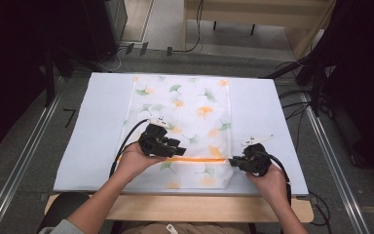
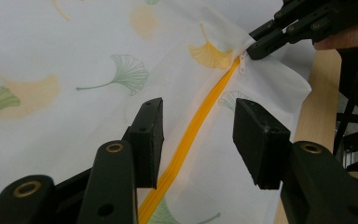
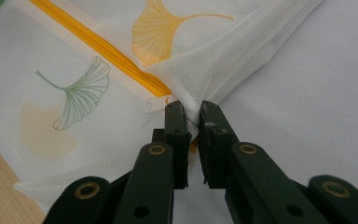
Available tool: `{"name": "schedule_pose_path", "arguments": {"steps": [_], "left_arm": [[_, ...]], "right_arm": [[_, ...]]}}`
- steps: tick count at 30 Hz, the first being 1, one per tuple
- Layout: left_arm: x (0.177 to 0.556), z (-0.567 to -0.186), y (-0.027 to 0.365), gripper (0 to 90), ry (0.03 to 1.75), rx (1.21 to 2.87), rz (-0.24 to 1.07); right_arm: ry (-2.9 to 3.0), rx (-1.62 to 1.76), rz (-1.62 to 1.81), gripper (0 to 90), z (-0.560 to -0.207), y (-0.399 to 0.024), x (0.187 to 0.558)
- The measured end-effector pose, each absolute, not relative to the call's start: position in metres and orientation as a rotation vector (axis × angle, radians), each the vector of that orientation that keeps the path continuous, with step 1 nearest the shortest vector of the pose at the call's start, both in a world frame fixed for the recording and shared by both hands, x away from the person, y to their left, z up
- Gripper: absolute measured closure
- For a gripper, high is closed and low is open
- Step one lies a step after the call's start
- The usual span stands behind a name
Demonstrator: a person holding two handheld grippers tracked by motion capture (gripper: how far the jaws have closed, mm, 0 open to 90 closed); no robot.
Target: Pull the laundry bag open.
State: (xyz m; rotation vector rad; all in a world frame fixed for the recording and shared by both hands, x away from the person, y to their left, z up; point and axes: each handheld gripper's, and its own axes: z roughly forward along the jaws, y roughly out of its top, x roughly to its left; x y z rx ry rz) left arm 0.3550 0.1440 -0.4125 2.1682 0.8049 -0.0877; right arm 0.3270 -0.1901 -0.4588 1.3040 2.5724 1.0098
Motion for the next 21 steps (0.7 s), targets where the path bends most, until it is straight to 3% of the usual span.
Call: {"name": "schedule_pose_path", "arguments": {"steps": [21], "left_arm": [[0.339, -0.424, 0.093, 61.1, 0.714, 2.251, -0.091]], "right_arm": [[2.558, 1.274, 1.123, 84.9, -0.44, -0.192, 0.325]]}}
